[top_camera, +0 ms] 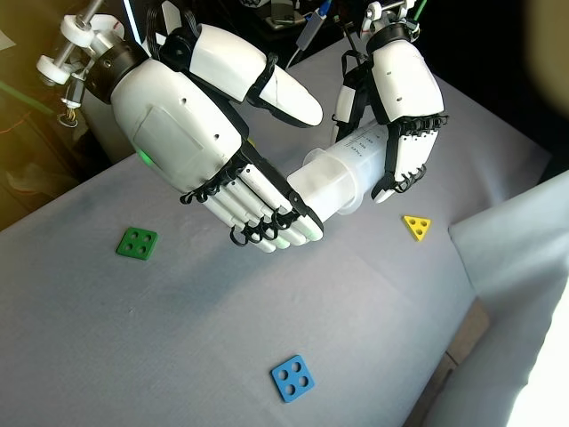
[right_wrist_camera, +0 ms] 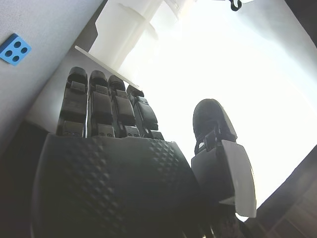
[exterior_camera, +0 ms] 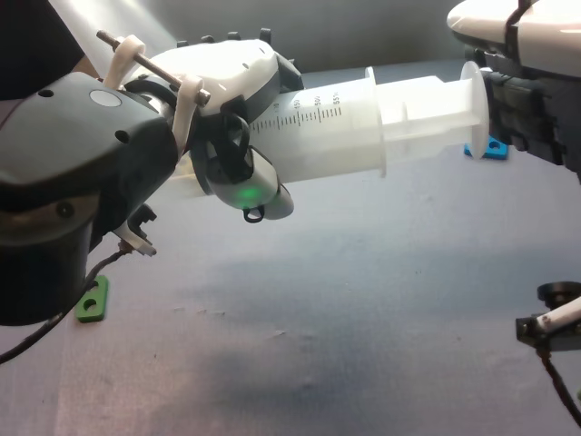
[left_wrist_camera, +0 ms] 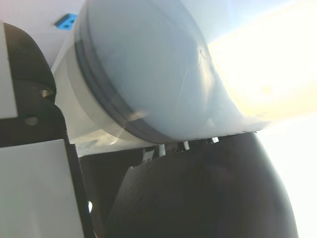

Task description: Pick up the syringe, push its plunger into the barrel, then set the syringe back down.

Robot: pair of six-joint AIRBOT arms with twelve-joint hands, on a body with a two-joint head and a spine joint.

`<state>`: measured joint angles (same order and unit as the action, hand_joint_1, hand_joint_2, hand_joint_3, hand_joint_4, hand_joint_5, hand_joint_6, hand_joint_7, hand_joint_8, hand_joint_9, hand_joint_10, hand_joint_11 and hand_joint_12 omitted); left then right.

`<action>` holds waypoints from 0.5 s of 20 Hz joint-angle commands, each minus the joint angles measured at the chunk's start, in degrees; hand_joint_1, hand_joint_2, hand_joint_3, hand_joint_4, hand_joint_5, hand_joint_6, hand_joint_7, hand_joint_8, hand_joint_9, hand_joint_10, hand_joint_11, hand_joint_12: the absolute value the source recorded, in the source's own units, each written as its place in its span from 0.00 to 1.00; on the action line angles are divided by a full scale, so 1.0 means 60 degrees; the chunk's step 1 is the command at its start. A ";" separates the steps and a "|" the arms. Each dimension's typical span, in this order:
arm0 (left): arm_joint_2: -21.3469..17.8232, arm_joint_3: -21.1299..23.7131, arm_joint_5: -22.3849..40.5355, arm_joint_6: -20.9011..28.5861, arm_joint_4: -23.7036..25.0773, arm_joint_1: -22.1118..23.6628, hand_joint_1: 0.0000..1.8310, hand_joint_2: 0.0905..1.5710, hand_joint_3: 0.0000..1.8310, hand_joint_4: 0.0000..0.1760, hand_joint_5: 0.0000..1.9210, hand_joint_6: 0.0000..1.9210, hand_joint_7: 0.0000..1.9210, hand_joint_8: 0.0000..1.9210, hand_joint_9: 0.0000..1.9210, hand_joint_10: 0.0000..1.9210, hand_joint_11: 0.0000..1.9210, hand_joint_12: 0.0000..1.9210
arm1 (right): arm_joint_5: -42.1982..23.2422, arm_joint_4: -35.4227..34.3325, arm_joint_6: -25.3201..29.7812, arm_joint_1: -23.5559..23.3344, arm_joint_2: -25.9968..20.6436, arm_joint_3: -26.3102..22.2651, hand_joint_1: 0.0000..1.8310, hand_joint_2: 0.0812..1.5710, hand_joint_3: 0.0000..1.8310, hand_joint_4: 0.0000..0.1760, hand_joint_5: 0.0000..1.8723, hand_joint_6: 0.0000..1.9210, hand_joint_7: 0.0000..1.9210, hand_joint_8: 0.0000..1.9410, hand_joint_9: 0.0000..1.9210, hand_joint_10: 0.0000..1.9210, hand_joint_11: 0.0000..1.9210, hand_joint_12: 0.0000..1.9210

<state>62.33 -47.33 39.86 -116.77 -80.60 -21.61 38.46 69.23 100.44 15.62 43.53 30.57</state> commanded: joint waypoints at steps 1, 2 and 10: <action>0.0000 -0.0030 0.0364 0.0262 0.0731 0.0296 0.76 0.67 0.00 0.00 0.46 0.51 0.56 0.43 0.53 0.55 0.54 0.21 | -0.0840 0.0366 0.0086 -0.0065 0.0189 -0.0074 0.00 0.82 0.00 0.00 0.02 0.00 0.01 0.00 0.00 0.00 0.00 0.00; 0.0000 -0.0030 0.0392 0.0262 0.0705 0.0302 0.76 0.67 0.00 0.00 0.46 0.51 0.55 0.44 0.53 0.54 0.54 0.21 | -0.0837 0.0367 0.0143 -0.0055 0.0333 -0.0044 0.00 0.82 0.00 0.00 0.02 0.00 0.01 0.00 0.00 0.00 0.00 0.00; -0.0048 -0.0043 0.0442 0.0266 0.0621 0.0308 0.76 0.68 0.00 0.00 0.46 0.51 0.55 0.46 0.52 0.56 0.54 0.20 | -0.0831 0.0369 0.0407 -0.0037 0.1370 0.0406 0.00 0.81 0.00 0.00 0.03 0.00 0.02 0.00 0.00 0.00 0.00 0.00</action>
<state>61.65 -47.55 42.37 -117.40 -82.15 -21.58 41.52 69.87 102.83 15.62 50.70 34.00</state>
